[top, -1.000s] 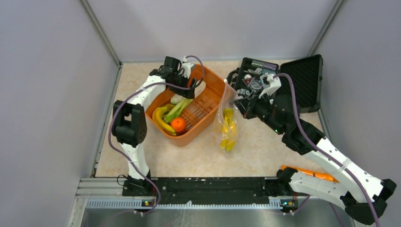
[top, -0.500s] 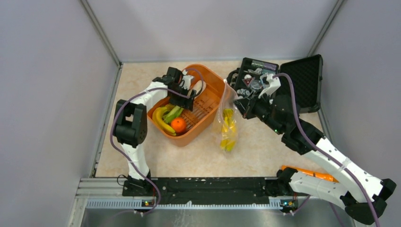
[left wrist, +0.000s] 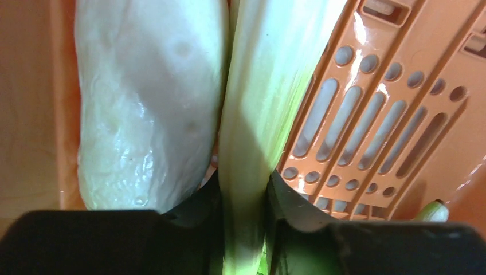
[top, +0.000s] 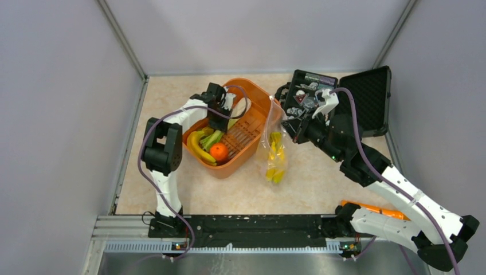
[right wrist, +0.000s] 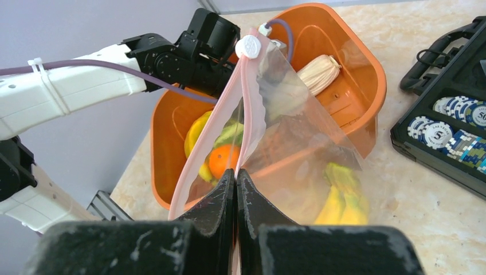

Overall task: Place the food in the zip-top bag and seal the zipper
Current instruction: Pick up the fake vegetable from the bin, then adjust the zipper food storage bag at the center of the board, then place the fake vegetable in the zipper food storage bag.

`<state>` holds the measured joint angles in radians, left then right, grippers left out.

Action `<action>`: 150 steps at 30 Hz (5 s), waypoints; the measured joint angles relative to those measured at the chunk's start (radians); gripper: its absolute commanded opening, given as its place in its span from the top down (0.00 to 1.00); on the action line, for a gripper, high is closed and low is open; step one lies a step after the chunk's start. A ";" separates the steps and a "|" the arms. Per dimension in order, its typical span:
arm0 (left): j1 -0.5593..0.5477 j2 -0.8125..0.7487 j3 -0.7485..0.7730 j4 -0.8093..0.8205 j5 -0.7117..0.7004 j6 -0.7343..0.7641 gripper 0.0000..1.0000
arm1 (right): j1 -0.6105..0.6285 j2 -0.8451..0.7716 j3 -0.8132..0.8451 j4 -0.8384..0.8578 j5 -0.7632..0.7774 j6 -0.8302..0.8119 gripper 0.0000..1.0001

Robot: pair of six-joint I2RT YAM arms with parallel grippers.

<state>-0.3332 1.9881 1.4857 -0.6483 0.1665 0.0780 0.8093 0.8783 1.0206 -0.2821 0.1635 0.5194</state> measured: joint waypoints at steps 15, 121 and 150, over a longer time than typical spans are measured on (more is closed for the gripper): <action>-0.004 -0.425 -0.056 0.059 0.084 -0.058 0.96 | 0.000 -0.011 -0.026 0.009 0.050 0.024 1.00; -0.426 -0.514 0.218 -0.776 0.044 -0.071 1.00 | 0.033 0.108 -0.163 0.144 0.163 -0.053 1.00; -0.555 -0.449 0.295 -0.850 -0.058 -0.060 0.99 | 0.126 0.164 -0.096 0.074 0.317 -0.064 1.00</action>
<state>-0.8879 1.5394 1.7805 -1.4982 0.1081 0.0177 0.9352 1.0424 0.9245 -0.2085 0.4805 0.4557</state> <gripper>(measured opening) 0.187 0.005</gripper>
